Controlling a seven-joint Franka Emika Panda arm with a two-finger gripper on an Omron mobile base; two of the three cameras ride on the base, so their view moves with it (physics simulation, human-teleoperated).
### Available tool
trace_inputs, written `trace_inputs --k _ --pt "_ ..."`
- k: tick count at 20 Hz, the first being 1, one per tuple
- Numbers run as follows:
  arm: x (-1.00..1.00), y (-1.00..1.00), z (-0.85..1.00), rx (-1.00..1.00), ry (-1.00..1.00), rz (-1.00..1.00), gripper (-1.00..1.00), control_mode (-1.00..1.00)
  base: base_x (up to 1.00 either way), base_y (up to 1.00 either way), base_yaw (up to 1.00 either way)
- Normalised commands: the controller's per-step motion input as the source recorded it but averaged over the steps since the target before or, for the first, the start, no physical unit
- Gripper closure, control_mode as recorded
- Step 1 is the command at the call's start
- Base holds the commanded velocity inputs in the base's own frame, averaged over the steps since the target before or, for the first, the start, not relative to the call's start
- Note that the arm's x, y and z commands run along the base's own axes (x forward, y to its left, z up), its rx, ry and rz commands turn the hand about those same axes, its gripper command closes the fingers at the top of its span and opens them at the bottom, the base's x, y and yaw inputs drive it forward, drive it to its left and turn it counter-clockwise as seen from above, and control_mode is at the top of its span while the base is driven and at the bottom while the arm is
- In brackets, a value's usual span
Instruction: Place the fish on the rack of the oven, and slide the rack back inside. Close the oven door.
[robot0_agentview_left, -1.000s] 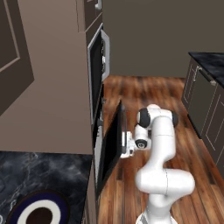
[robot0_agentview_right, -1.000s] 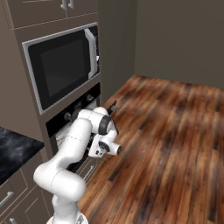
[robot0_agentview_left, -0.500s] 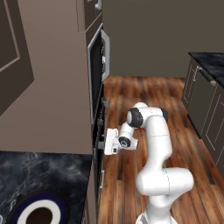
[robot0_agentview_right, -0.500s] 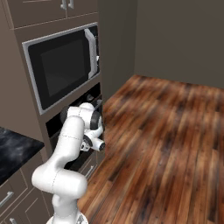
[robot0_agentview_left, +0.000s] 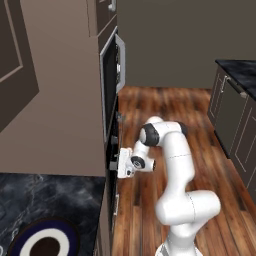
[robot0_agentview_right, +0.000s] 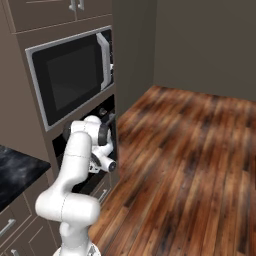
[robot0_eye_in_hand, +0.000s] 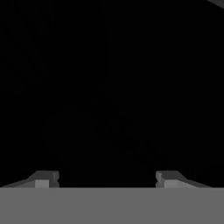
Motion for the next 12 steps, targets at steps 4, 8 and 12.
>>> trace_inputs --k 4,8,12 --pt "0.50 1.00 0.08 -0.09 0.00 -0.04 -1.00 -1.00 0.00 0.00 0.00" --pt "0.46 1.00 0.02 -0.09 0.00 -0.05 -1.00 -1.00 0.00 0.00 0.00" --pt "0.43 1.00 0.00 -0.06 0.00 -0.07 -1.00 -1.00 0.00 0.00 0.00"
